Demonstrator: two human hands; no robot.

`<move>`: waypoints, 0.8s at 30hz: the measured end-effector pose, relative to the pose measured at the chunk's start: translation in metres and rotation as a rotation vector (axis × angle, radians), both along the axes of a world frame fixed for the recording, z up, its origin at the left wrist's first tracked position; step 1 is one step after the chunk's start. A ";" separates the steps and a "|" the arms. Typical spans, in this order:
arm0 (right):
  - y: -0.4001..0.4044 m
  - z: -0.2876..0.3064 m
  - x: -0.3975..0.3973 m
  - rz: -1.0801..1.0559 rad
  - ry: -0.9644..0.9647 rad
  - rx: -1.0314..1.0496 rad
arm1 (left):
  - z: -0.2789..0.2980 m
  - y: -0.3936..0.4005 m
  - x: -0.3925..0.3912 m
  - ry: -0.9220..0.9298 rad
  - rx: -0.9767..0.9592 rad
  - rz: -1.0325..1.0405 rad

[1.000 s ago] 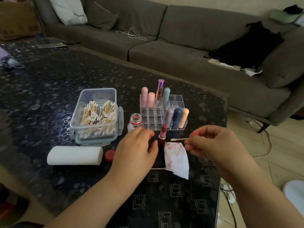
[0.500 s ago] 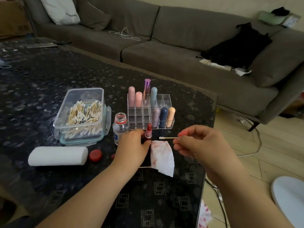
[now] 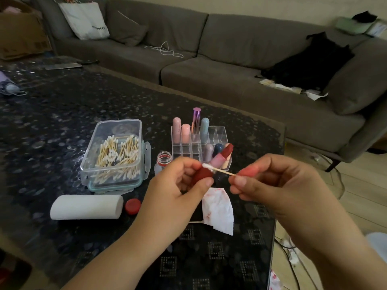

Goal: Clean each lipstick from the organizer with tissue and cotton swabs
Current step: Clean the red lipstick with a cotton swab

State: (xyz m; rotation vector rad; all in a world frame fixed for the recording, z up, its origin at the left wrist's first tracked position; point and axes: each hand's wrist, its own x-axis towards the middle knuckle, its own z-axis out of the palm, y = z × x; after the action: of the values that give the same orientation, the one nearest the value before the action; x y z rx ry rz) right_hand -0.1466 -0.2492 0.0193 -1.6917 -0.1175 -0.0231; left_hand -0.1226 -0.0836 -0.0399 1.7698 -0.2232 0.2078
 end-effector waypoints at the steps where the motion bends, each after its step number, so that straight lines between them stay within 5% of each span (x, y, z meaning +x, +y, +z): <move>1: 0.001 0.001 0.000 0.000 -0.029 -0.031 | 0.001 0.005 -0.003 0.011 -0.027 -0.011; 10: 0.030 0.005 -0.001 -0.049 -0.249 -0.268 | 0.010 0.035 -0.013 0.058 -0.207 0.002; 24: 0.056 0.000 0.008 -0.183 -0.490 -0.295 | 0.015 0.053 -0.012 0.058 -0.305 -0.034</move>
State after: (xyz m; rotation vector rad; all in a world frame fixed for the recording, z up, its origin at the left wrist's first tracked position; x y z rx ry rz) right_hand -0.1391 -0.1934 0.0195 -1.9577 -0.3452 -0.5832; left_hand -0.1350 -0.0308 -0.0250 1.4658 -0.1694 0.1570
